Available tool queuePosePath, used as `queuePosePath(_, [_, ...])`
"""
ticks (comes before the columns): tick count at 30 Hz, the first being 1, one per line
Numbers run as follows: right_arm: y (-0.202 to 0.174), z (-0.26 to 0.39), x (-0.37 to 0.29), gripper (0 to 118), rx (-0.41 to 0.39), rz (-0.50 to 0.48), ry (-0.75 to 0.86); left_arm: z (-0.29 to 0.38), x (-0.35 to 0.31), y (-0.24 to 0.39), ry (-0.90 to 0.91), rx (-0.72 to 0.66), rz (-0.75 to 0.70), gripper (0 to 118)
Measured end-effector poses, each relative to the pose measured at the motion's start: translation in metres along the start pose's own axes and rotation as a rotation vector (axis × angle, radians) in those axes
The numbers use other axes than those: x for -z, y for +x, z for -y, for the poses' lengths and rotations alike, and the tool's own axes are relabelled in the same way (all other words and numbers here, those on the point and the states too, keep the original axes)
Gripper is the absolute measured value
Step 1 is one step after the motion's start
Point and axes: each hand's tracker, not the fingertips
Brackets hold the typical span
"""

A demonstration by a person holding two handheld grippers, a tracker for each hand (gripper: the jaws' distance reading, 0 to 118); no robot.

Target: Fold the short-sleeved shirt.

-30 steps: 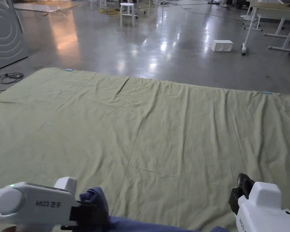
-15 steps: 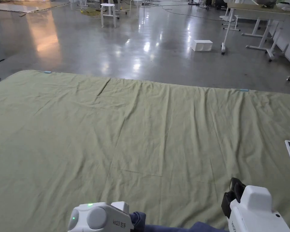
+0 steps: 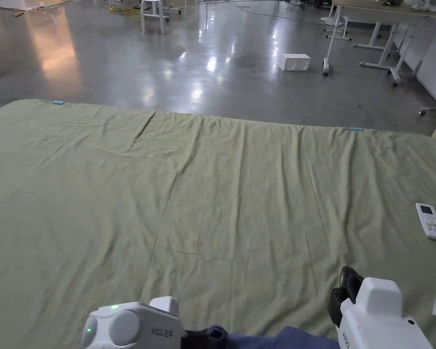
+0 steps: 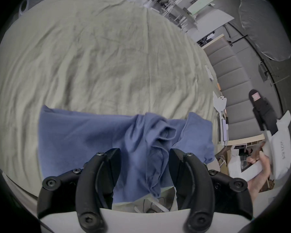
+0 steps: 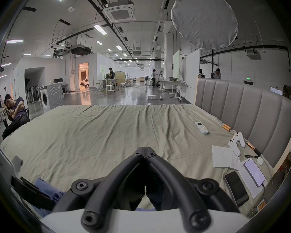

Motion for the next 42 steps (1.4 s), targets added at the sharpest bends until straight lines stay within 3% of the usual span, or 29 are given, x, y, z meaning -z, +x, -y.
queuePosePath(6, [-0.001,0.001,0.001,0,0.004,-0.006,-0.004,-0.008,-0.03,-0.014,0.096,0.012,0.003,59])
queuePosePath(8, [-0.001,0.001,0.002,0,0.005,-0.009,-0.006,-0.008,-0.023,-0.014,0.09,0.034,-0.029,49])
queuePosePath(10, [-0.002,0.001,0.003,0,0.006,-0.012,-0.009,-0.007,-0.007,-0.01,0.061,0.043,-0.017,30])
queuePosePath(14, [-0.002,0.002,0.003,0,0.011,-0.013,-0.016,-0.001,0.027,0.005,0.012,0.064,0.021,27])
queuePosePath(16, [-0.001,0.002,0.003,0,0.009,-0.011,-0.018,0.004,0.043,0.014,-0.027,0.076,0.016,18])
queuePosePath(19, [0.0,0.003,0.003,0,-0.001,-0.006,-0.023,0.013,0.061,0.027,-0.07,0.149,0.006,16])
queuePosePath(25, [0.003,0.008,0.003,0,-0.003,-0.003,-0.036,0.022,0.069,0.043,-0.056,0.159,0.016,12])
queuePosePath(31, [0.002,0.006,0.002,0,-0.002,-0.01,-0.033,0.016,0.058,0.025,-0.035,0.089,0.064,13])
queuePosePath(33, [0.003,0.004,0.0,0,-0.002,-0.012,-0.025,0.013,0.041,0.016,-0.019,0.08,0.079,19])
queuePosePath(37, [0.004,-0.005,-0.003,0,-0.013,-0.013,0.004,0.0,-0.007,-0.019,0.067,0.056,0.106,71])
queuePosePath(42, [0.005,-0.015,-0.003,0,-0.025,-0.004,0.039,-0.011,-0.051,-0.082,0.181,-0.003,0.059,77])
